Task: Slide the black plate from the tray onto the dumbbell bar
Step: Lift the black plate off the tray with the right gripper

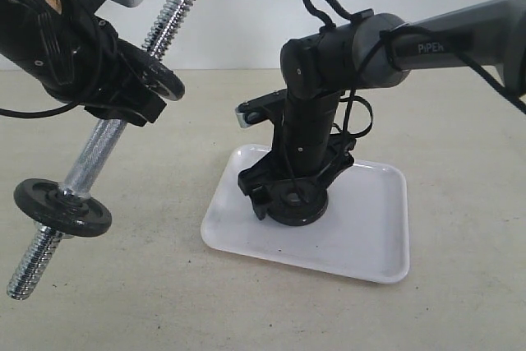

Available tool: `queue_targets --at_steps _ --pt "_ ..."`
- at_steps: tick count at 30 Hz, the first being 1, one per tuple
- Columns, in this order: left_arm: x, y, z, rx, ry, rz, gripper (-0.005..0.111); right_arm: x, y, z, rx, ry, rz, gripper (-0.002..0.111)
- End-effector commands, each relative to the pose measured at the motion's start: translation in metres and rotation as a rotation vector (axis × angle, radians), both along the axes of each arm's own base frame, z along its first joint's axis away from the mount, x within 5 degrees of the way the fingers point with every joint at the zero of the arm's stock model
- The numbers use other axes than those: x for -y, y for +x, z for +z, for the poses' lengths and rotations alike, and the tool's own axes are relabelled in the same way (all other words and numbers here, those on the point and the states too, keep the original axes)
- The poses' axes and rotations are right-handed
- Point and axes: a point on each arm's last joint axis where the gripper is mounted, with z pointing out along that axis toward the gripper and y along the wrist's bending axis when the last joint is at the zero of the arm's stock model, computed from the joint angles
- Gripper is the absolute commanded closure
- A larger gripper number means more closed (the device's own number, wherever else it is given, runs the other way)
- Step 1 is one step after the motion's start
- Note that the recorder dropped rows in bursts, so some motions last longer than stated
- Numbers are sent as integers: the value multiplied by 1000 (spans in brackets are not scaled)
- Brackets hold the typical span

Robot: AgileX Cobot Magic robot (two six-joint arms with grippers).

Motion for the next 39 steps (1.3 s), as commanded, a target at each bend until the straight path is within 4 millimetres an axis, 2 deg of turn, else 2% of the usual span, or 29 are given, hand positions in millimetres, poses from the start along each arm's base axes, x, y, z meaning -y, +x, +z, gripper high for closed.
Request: queue_targets --at_steps 1,3,6,13,14,23,29,39 --pt "0 -1 37 187 -80 -12 102 3 -2 -4 -30 -29 -3 4" --pt "0 -1 37 187 -80 -12 102 3 -2 -4 -30 -29 -3 10" --pt "0 -1 37 185 -79 -12 102 3 -2 -4 -29 -28 -3 29" --pt "0 -1 36 183 -78 -12 102 4 -3 -4 -39 -30 -5 101" --pt "0 -1 36 182 -77 -12 102 3 -3 -4 -45 -26 -11 108" --pt "0 -1 36 182 -77 -12 102 5 -6 -6 -69 -41 -2 108" --pt "0 -1 36 182 -77 -12 102 7 -8 -6 -82 -80 144 108" --pt "0 -1 36 182 -77 -12 102 6 -5 -6 -49 -68 189 108"
